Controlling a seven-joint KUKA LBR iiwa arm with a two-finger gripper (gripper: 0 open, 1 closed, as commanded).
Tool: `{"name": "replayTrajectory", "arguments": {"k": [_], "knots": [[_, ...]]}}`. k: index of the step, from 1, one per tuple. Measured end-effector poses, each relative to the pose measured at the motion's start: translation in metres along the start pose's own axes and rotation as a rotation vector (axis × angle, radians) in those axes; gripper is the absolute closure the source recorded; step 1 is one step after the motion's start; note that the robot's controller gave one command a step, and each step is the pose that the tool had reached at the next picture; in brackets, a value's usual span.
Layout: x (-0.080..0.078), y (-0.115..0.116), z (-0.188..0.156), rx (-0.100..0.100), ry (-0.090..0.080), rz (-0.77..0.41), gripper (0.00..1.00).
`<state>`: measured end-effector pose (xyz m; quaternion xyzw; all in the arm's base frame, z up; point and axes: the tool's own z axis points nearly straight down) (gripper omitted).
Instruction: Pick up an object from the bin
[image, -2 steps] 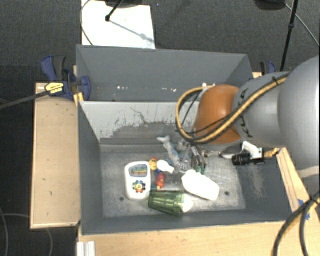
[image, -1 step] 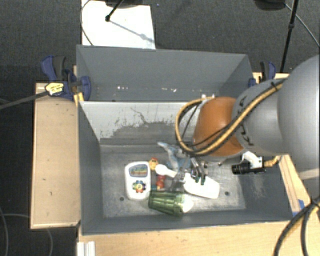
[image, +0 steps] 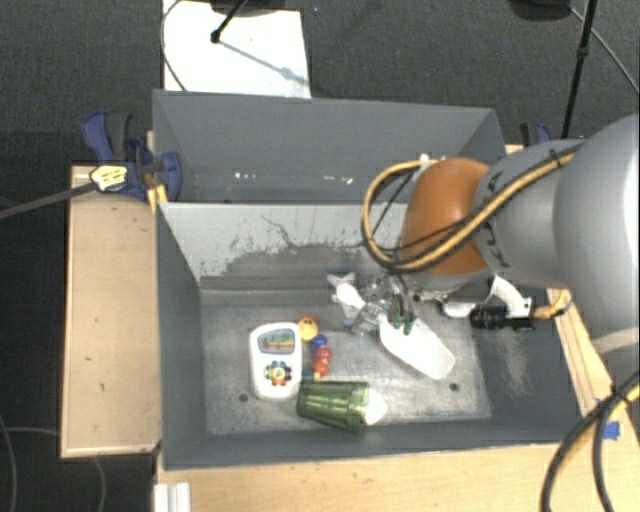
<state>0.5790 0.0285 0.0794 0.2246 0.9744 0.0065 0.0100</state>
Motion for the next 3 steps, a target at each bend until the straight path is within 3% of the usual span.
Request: {"name": "replayTrajectory", "arguments": {"k": [3], "knots": [[0.002, -0.002, -0.019, 0.011, 0.012, -0.002, 1.00]]}}
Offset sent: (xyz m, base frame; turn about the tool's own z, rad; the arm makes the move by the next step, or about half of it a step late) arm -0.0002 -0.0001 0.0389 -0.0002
